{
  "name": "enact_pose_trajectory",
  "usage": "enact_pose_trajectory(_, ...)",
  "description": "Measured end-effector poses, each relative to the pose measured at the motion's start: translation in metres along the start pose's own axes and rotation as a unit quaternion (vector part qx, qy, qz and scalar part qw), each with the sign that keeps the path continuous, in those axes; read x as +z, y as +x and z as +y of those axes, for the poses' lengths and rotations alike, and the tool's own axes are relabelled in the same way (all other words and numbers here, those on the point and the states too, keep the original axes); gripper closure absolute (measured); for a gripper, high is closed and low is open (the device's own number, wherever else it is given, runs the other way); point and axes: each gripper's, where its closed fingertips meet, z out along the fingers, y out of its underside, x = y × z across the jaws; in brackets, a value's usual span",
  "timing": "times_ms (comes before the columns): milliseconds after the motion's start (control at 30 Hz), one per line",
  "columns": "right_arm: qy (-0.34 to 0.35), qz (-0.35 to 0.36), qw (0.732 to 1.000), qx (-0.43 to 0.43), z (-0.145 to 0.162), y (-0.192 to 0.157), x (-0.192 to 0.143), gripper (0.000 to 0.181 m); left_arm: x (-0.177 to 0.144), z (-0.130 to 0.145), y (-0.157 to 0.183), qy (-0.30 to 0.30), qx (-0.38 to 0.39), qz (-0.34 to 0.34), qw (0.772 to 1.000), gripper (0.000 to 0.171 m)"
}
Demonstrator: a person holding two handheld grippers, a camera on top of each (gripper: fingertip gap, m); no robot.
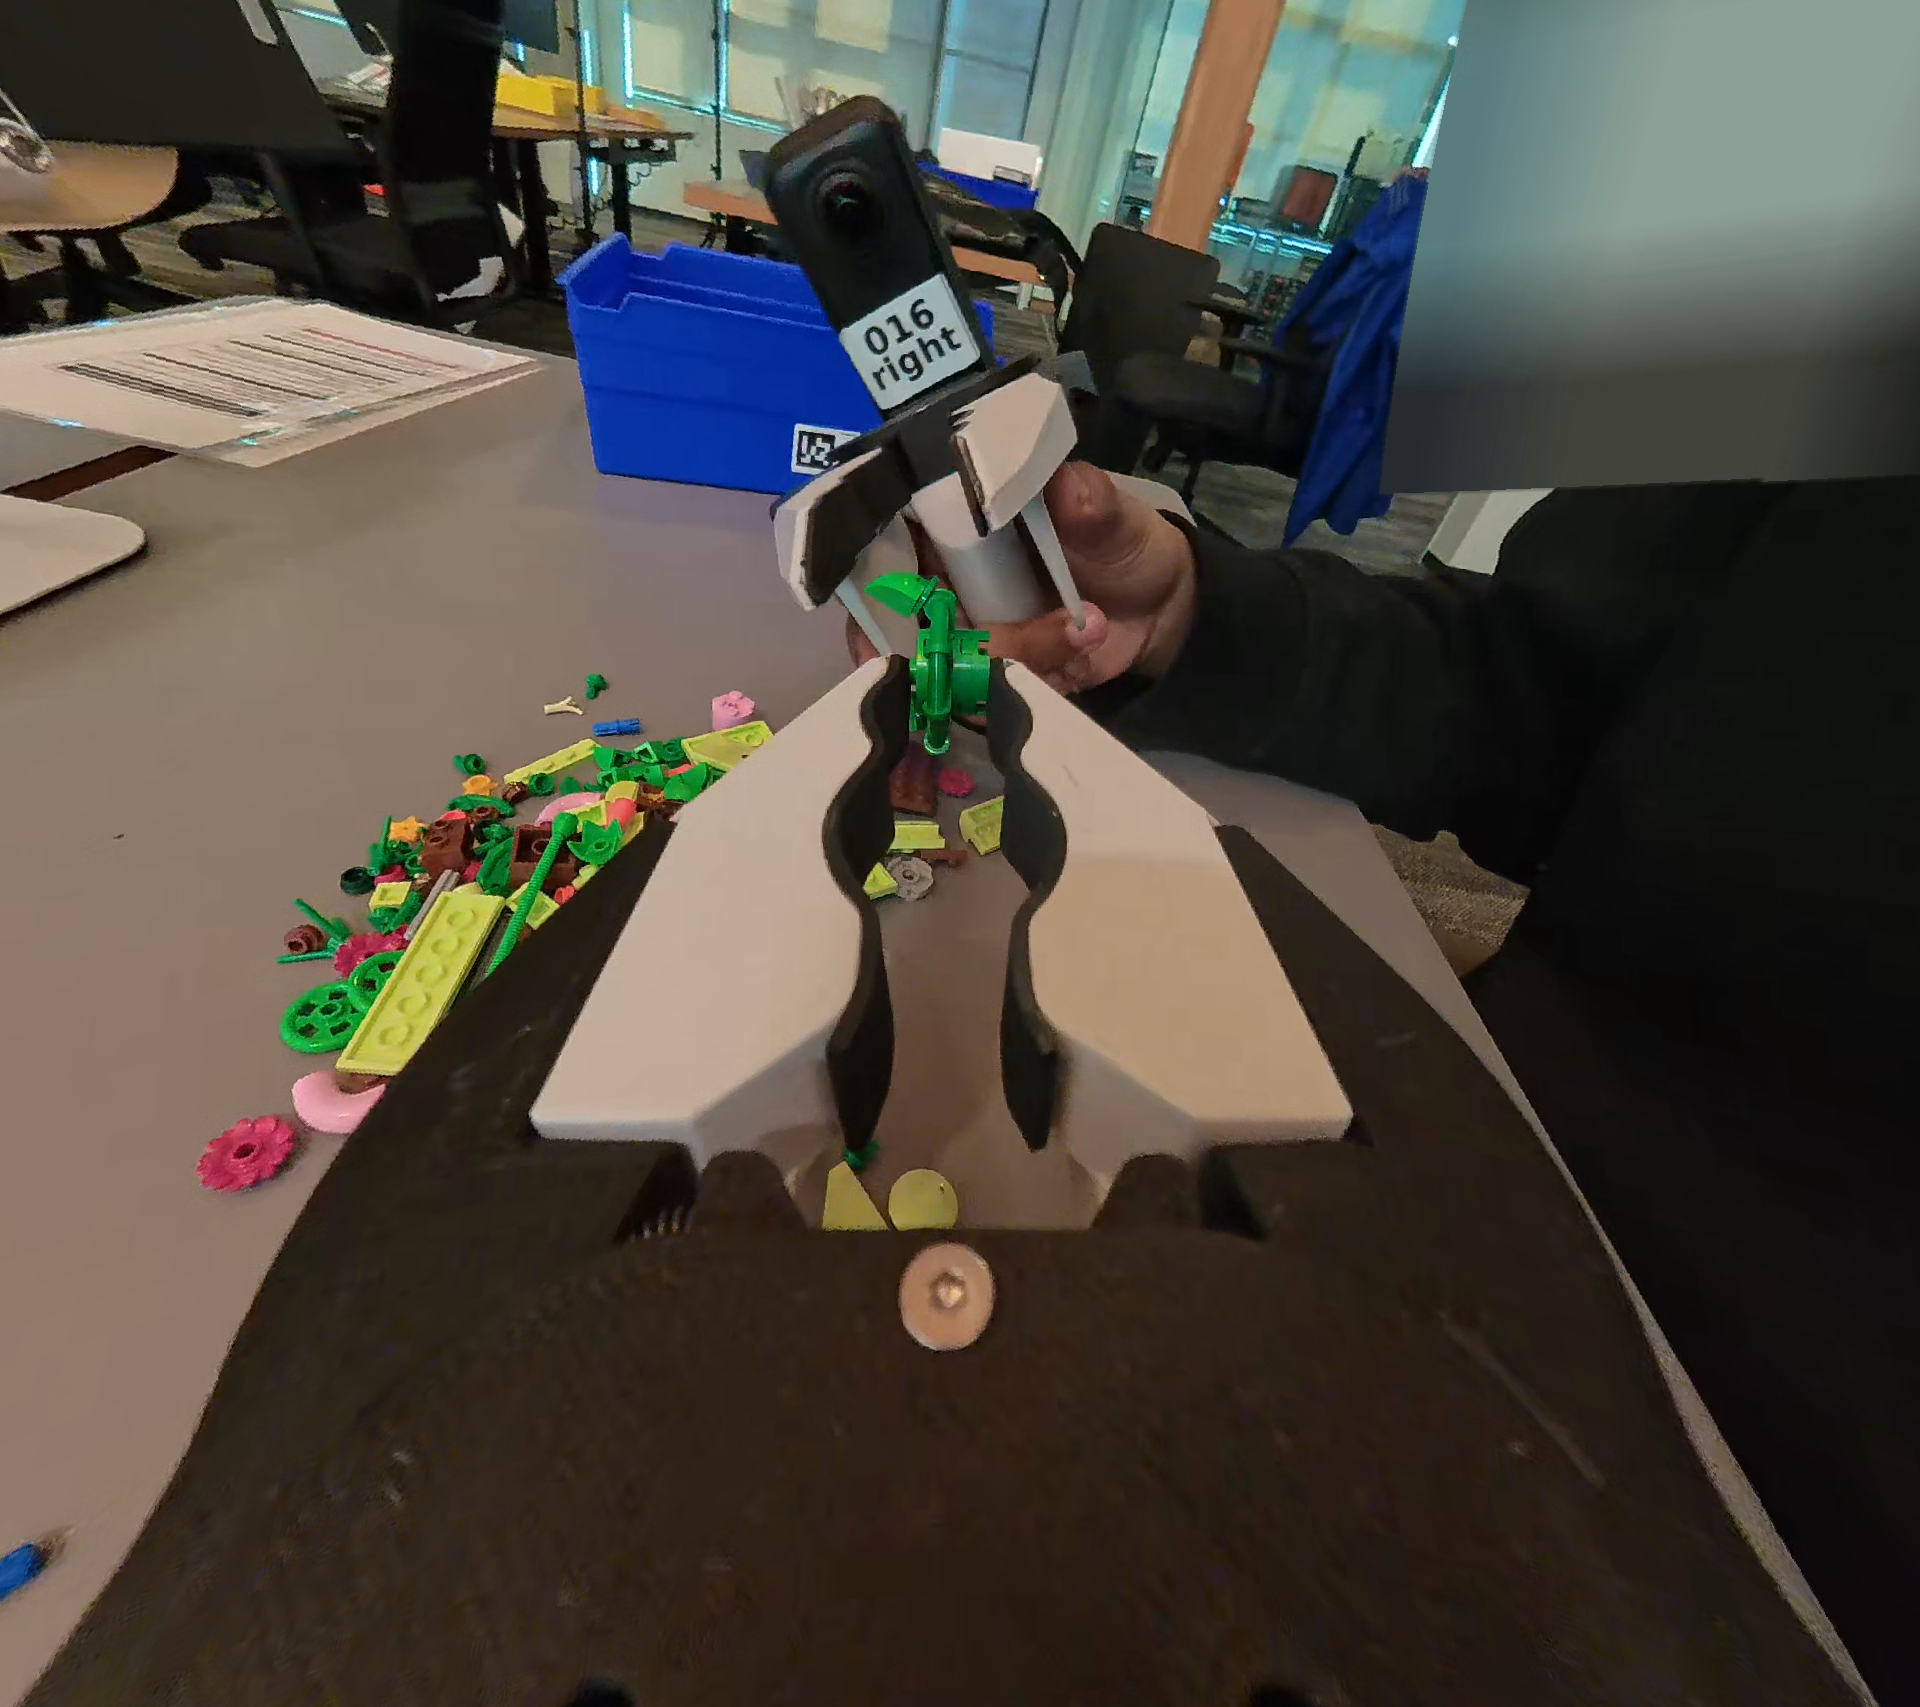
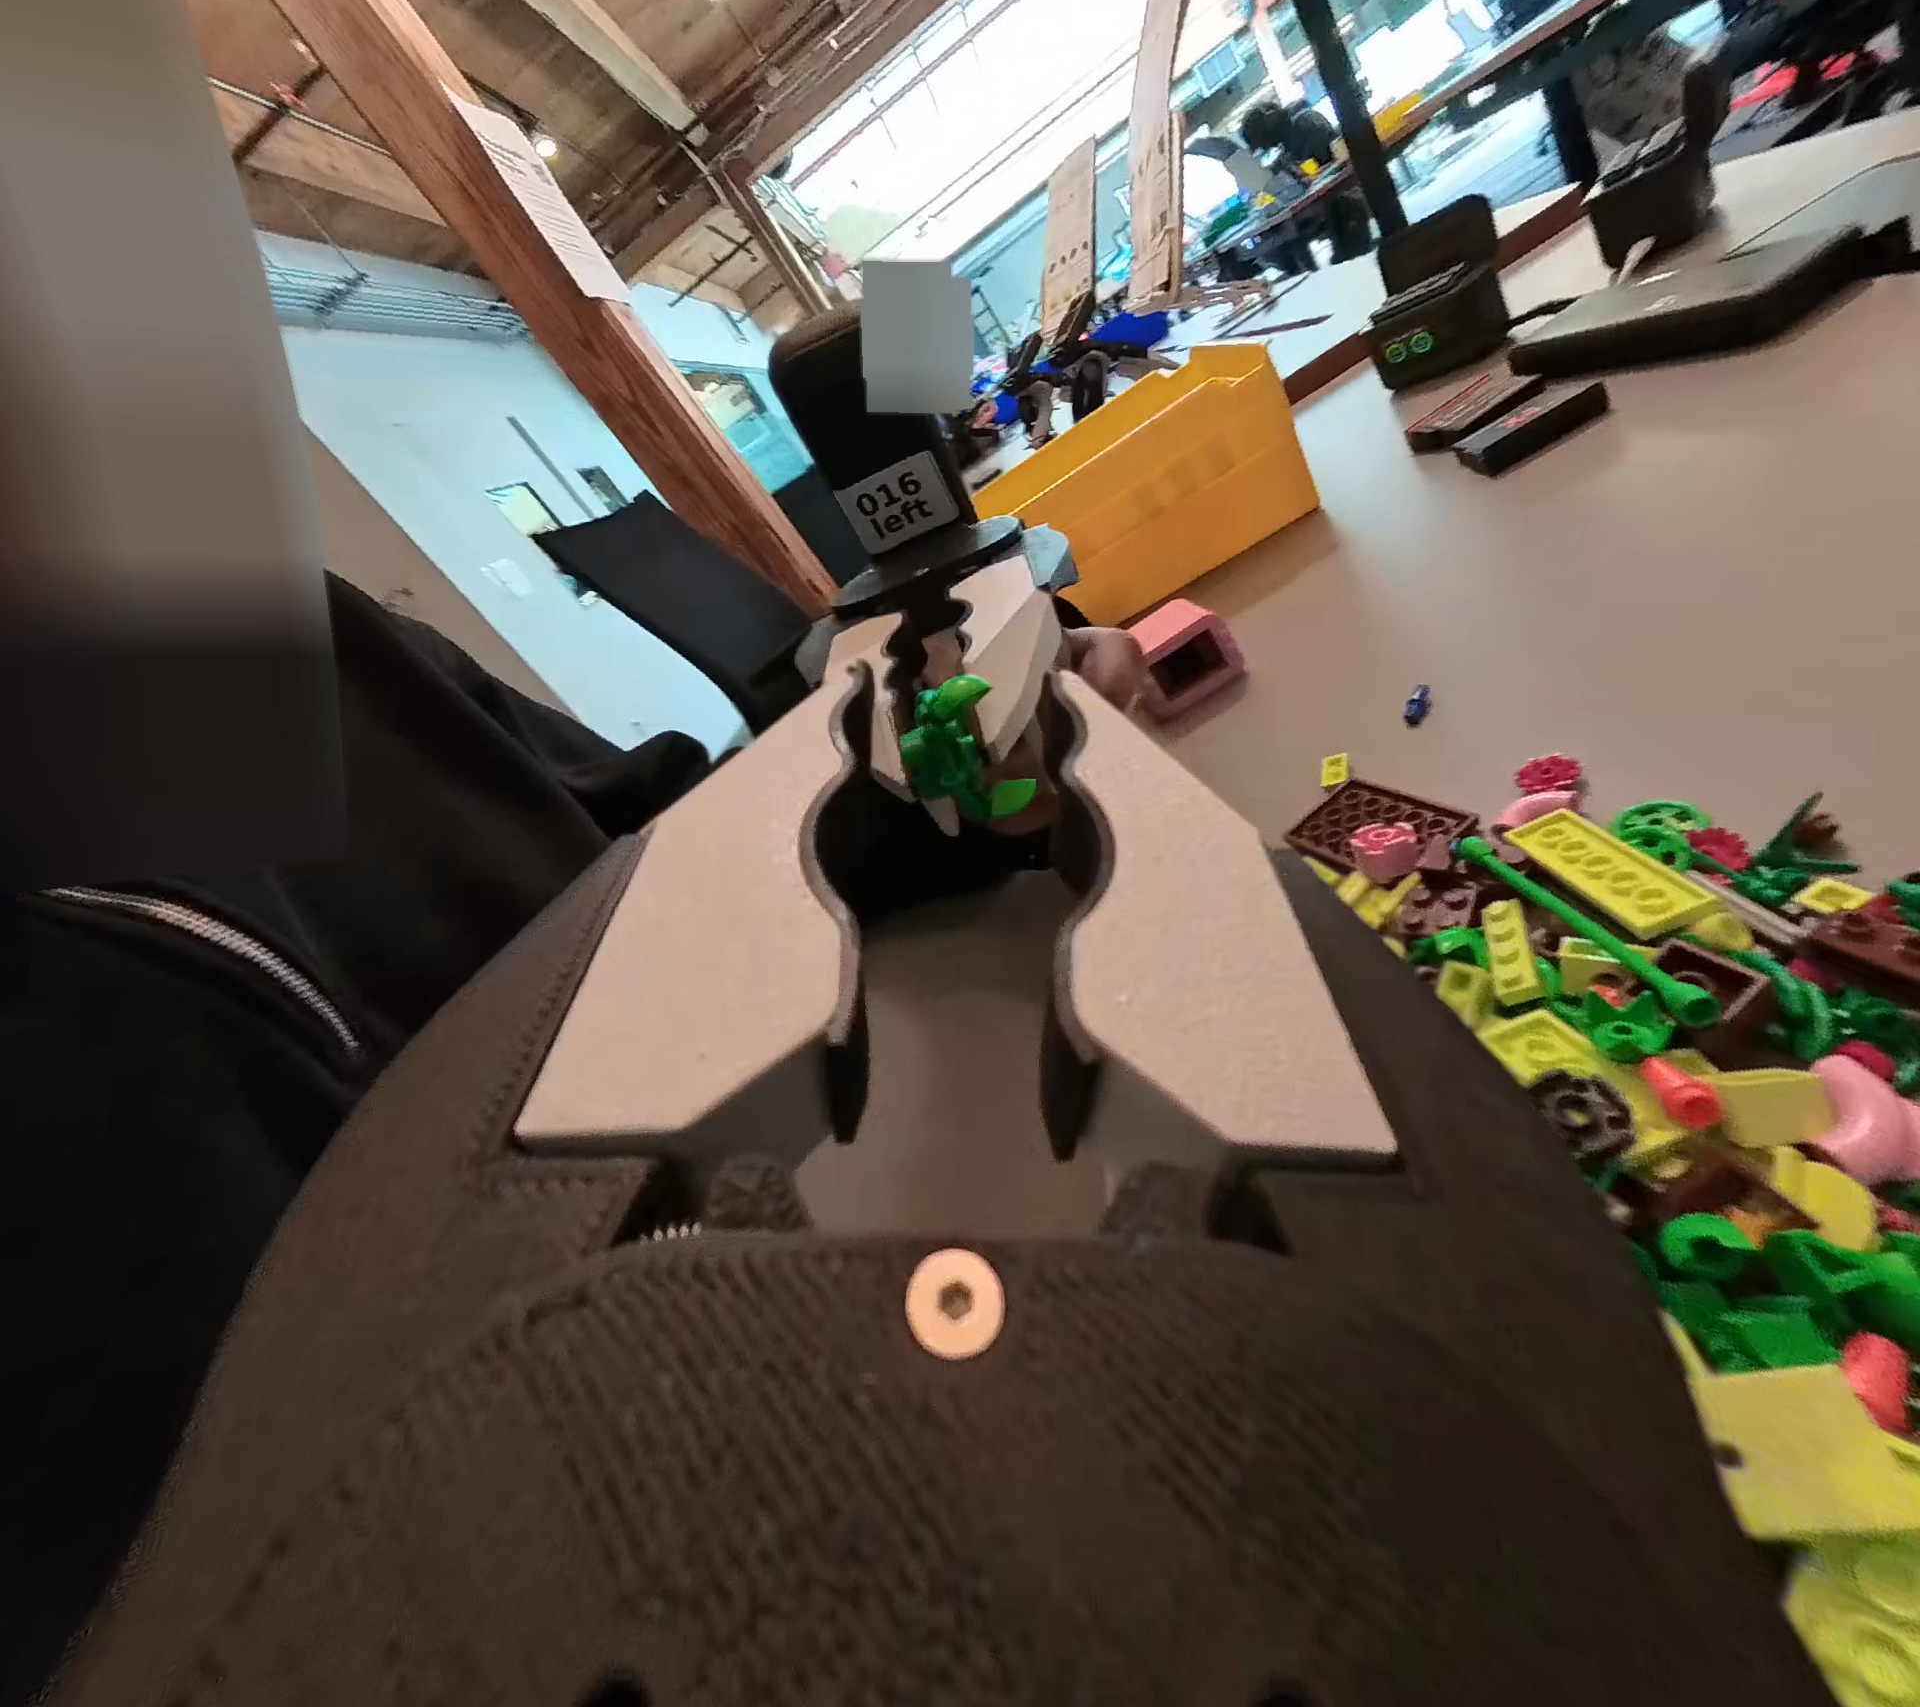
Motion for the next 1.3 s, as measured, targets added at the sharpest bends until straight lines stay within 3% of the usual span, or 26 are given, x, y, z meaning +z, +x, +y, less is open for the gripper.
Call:
enact_pose_trajectory(400, -0.01, -0.026, 0.999, 0.022, 0.003, -0.004, -0.001, 0.181, 0.004, 0.007, -0.004, -0.024, -0.004, -0.019, 1.0, 0.16)
enact_pose_trajectory(500, -0.01, -0.02, 1.0, -0.007, 0.001, -0.006, -0.002, 0.181, 0.003, 0.009, -0.009, -0.029, -0.028, -0.026, 0.999, 0.16)
enact_pose_trajectory(700, 0.055, 0.002, 0.997, -0.045, -0.024, -0.006, -0.018, 0.181, 0.001, 0.006, -0.01, -0.019, -0.038, -0.021, 0.999, 0.16)
enact_pose_trajectory(733, 0.049, 0.007, 0.997, -0.064, -0.024, -0.007, -0.018, 0.181, 0.001, 0.006, -0.01, -0.02, -0.035, -0.021, 0.999, 0.16)
enact_pose_trajectory(800, 0.015, 0.035, 0.994, -0.1, -0.016, -0.003, -0.014, 0.163, 0.002, 0.005, -0.007, -0.016, -0.033, -0.013, 0.999, 0.16)
enact_pose_trajectory(1000, -0.035, 0.031, 0.989, -0.142, 0.003, -0.008, 0.002, 0.16, 0.003, 0.0, 0.001, -0.002, -0.047, 0.01, 0.999, 0.16)
enact_pose_trajectory(1133, -0.037, 0.032, 0.986, -0.162, 0.004, -0.01, 0.003, 0.178, 0.005, 0.0, 0.004, 0.001, -0.056, 0.018, 0.998, 0.16)
enact_pose_trajectory(1300, -0.009, 0.016, 0.994, -0.109, -0.007, -0.013, -0.002, 0.18, 0.005, -0.003, 0.01, 0.002, -0.075, 0.04, 0.996, 0.16)
